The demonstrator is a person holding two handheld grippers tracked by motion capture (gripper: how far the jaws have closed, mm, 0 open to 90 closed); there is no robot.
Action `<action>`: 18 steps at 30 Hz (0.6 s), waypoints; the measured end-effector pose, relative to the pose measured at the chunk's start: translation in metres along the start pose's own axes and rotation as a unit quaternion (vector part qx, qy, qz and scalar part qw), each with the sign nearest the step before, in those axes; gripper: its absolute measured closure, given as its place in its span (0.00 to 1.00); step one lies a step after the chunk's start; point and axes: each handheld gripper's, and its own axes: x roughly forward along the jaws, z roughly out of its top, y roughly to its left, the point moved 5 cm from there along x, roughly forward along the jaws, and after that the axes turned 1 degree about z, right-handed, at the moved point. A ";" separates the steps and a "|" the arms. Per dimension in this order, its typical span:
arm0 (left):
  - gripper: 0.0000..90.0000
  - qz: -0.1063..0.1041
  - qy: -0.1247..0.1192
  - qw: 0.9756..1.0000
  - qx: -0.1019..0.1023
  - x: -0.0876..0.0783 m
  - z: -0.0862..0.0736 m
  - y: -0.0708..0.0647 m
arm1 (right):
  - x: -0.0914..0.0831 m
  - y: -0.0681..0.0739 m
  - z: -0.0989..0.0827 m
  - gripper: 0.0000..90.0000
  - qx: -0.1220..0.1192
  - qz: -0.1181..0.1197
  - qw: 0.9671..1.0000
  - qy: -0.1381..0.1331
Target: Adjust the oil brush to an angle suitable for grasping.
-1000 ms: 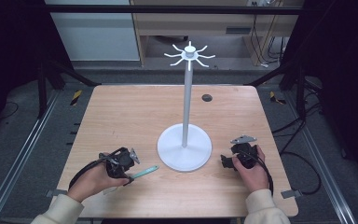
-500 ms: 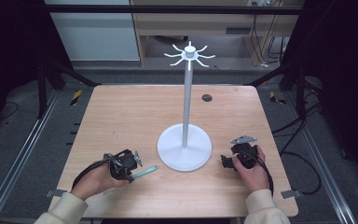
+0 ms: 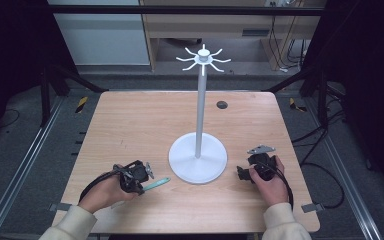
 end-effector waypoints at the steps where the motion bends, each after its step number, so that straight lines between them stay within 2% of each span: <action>1: 0.87 0.000 -0.001 1.000 0.000 0.000 0.000 0.000 | 0.000 0.000 0.000 0.10 0.000 0.000 1.000 0.000; 12: 0.90 0.000 0.003 1.000 -0.002 0.001 -0.001 0.001 | 0.000 0.000 0.000 0.10 0.000 0.000 1.000 0.000; 18: 0.90 0.002 -0.003 1.000 -0.010 0.001 -0.003 0.002 | 0.000 0.000 0.000 0.10 -0.001 0.000 1.000 0.000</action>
